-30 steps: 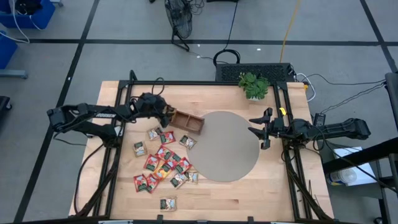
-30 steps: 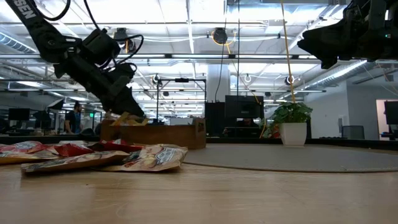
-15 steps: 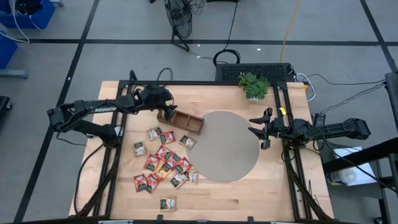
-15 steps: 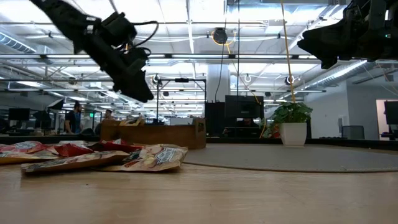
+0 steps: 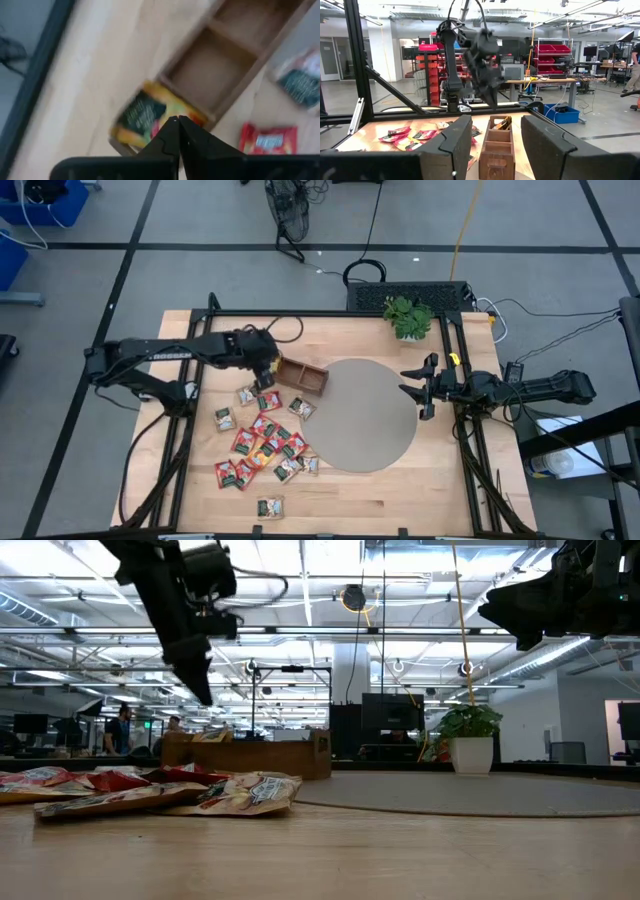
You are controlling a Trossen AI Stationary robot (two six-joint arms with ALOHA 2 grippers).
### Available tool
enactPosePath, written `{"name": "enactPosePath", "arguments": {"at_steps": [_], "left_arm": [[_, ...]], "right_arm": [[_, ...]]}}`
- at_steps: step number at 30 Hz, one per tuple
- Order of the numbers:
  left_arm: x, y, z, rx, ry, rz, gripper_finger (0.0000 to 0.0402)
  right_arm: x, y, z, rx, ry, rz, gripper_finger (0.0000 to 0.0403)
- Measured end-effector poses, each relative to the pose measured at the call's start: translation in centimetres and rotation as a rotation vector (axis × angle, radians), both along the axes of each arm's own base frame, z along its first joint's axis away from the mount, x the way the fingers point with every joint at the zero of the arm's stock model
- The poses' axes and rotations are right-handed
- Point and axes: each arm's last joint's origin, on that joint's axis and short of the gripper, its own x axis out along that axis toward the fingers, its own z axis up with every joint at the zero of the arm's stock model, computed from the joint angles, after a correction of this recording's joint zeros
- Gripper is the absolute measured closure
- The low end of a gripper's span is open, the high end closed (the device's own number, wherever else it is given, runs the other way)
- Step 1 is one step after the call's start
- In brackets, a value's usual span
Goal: Pick & Place Tea
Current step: Put the yellow tea bag into the left section of the wooden organizer
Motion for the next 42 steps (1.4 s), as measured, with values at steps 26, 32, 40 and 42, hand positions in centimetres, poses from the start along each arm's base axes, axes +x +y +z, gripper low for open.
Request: {"name": "enactPosePath", "arguments": {"at_steps": [26,32,40,42], "left_arm": [[1.4,1.7,-3.8,-0.129,0.148,0.018,0.0400],[2.0,2.0,-2.6,-0.087,0.140,0.005,0.0401],[1.4,2.4,-3.0,-0.113,0.197,0.043,0.0401],[1.5,2.4,-3.0,-0.110,0.191,0.039,0.0401]], "right_arm": [[0.0,0.0,0.0,0.000,0.000,0.000,0.0248],[0.0,0.0,0.0,0.000,0.000,0.000,0.0248],[0.0,0.0,0.0,0.000,0.000,0.000,0.0248],[0.0,0.0,0.0,0.000,0.000,0.000,0.0248]]}}
